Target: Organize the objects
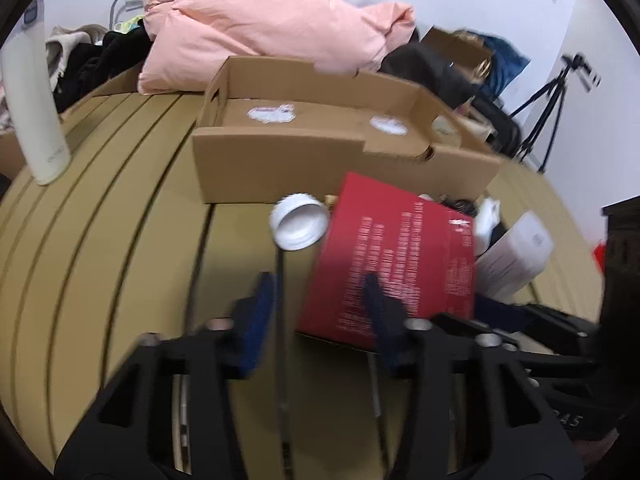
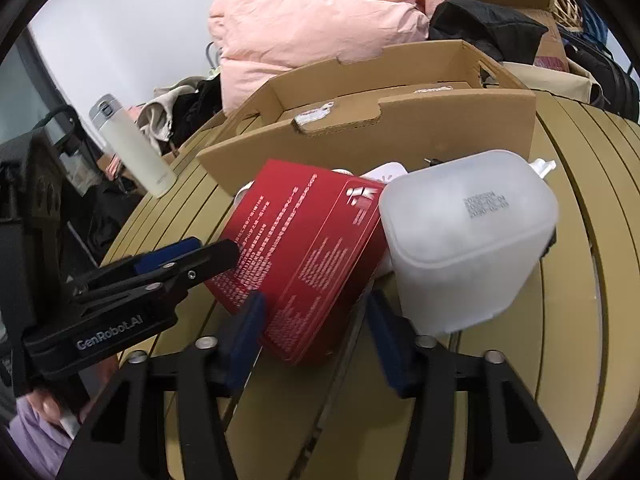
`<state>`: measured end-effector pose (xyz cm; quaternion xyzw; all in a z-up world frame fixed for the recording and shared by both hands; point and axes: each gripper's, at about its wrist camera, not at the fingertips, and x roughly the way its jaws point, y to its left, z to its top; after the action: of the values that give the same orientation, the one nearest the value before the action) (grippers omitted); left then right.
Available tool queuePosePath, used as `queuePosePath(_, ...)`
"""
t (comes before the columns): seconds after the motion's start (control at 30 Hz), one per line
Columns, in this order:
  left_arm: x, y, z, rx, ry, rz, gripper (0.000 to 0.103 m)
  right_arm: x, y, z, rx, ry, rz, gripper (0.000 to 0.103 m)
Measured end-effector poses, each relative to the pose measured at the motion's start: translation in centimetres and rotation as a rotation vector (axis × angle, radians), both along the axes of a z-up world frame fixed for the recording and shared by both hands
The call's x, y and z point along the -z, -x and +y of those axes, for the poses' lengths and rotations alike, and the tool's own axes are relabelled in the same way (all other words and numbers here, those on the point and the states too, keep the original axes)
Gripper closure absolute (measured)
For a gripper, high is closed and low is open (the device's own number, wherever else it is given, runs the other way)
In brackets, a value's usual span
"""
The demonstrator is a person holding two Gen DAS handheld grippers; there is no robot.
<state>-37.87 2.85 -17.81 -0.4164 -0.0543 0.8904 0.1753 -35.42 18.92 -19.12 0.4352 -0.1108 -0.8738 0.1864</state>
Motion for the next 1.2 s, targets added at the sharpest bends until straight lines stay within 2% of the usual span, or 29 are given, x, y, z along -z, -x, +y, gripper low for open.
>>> queuePosePath(0.17, -0.6, -2.2, 0.2, -0.022, 0.015, -0.010, 0.080, -1.1, -0.5, -0.6, -0.009, -0.031, 0.024, 0.066)
queuePosePath(0.37, -2.1, -9.0, 0.7, -0.009, 0.024, -0.043, 0.080, -3.0, -4.8, 0.4, -0.059, -0.024, 0.003, 0.067)
queuePosePath(0.53, -0.3, -12.1, 1.5, 0.013, 0.006, -0.118, 0.080, -1.6, -8.8, 1.6, -0.047, -0.049, -0.063, 0.067)
queuePosePath(0.63, -0.8, -12.6, 1.8, 0.013, 0.035, -0.072, 0.078, -0.7, -9.2, 2.6, -0.023, -0.002, -0.089, 0.067)
queuePosePath(0.67, -1.0, -12.5, 1.8, 0.019, 0.028, -0.061, 0.068, -0.7, -9.2, 2.8, -0.017, 0.008, -0.089, 0.066)
queuePosePath(0.7, -1.2, -12.2, 1.8, 0.030, 0.012, -0.052, 0.044, -0.7, -9.0, 2.9, -0.009, 0.000, -0.086, 0.064)
queuePosePath(0.73, -1.2, -11.8, 1.8, 0.033, 0.013, -0.055, 0.033, -0.7, -8.9, 2.9, -0.002, -0.005, -0.085, 0.059)
queuePosePath(0.77, -1.1, -11.3, 2.0, 0.034, 0.025, -0.065, 0.032, -0.6, -8.6, 3.0, 0.004, -0.003, -0.084, 0.056)
queuePosePath(0.8, -0.9, -10.9, 2.2, 0.036, 0.038, -0.075, 0.033, -0.4, -8.1, 3.0, 0.005, 0.010, -0.085, 0.055)
queuePosePath(0.83, -0.6, -10.5, 2.3, 0.032, 0.040, -0.084, 0.034, -0.1, -7.6, 2.9, 0.006, 0.019, -0.092, 0.049)
queuePosePath(0.87, -0.2, -10.3, 2.2, 0.033, 0.030, -0.096, 0.042, 0.1, -7.3, 2.9, 0.009, 0.025, -0.100, 0.046)
queuePosePath(0.9, 0.3, -10.0, 2.2, 0.041, 0.010, -0.120, 0.055, 0.3, -7.1, 2.9, 0.014, 0.041, -0.102, 0.046)
queuePosePath(0.93, 0.7, -10.0, 2.0, 0.052, -0.027, -0.139, 0.060, 0.4, -6.7, 3.1, 0.011, 0.075, -0.112, 0.046)
queuePosePath(0.97, 0.6, -9.9, 1.7, 0.046, -0.068, -0.145, 0.064, 0.5, -6.7, 3.1, 0.000, 0.094, -0.126, 0.052)
queuePosePath(1.0, 0.2, -10.0, 1.6, 0.038, -0.076, -0.132, 0.068, 0.3, -6.5, 3.0, -0.009, 0.114, -0.135, 0.054)
queuePosePath(1.1, -2.4, -9.5, 1.5, 0.048, -0.076, -0.071, 0.068, -2.1, -6.4, 2.2, -0.023, 0.058, -0.068, 0.058)
queuePosePath(1.2, -5.7, -5.3, 0.6, 0.058, -0.110, -0.044, 0.068, -6.3, -5.0, 1.5, -0.032, 0.001, 0.051, 0.058)
